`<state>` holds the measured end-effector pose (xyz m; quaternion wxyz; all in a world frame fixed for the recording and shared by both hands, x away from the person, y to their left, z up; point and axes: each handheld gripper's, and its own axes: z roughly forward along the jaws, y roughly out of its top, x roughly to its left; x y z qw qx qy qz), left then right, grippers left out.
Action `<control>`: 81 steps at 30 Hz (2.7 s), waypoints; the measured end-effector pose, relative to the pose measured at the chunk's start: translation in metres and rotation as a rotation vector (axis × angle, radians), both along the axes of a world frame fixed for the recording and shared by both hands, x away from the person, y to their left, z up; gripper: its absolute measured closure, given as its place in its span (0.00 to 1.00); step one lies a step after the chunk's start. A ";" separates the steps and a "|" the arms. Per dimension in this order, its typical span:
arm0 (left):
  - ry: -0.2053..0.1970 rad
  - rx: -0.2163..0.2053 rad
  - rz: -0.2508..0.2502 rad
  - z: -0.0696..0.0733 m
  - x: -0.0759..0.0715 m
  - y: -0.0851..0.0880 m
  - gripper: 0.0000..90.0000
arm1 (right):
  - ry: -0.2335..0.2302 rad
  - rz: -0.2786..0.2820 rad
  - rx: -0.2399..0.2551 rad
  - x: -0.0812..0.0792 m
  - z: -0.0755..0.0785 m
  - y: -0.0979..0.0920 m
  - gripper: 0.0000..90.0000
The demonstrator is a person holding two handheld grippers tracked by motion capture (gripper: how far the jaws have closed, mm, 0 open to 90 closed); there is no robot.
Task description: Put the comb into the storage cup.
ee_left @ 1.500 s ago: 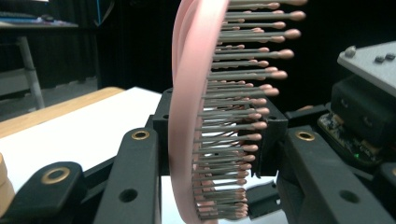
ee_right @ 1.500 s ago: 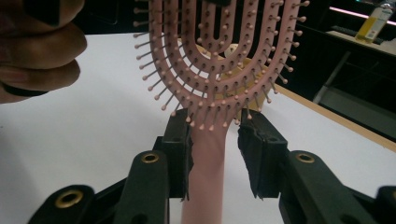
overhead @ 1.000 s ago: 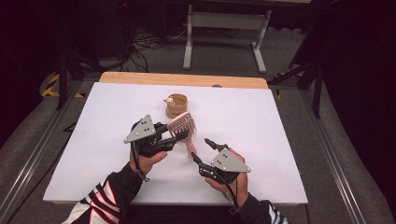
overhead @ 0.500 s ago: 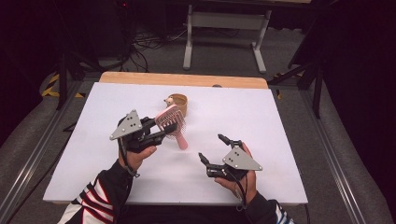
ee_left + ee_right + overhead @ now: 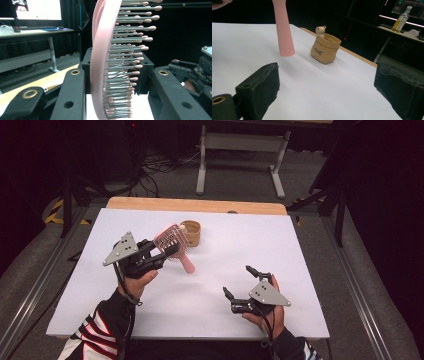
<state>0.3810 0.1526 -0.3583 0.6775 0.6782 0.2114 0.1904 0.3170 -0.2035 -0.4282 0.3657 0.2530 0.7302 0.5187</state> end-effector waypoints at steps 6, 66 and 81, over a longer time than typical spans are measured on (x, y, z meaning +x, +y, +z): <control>-0.025 0.006 0.006 0.006 0.001 0.000 0.70 | 0.008 -0.026 -0.029 0.000 -0.004 -0.008 0.08; -0.004 0.054 0.163 0.053 0.103 -0.034 0.70 | 0.021 -0.031 -0.033 -0.001 -0.010 -0.019 0.08; 0.051 0.082 0.201 0.038 0.124 -0.041 0.70 | 0.034 -0.027 -0.038 -0.001 -0.011 -0.018 0.08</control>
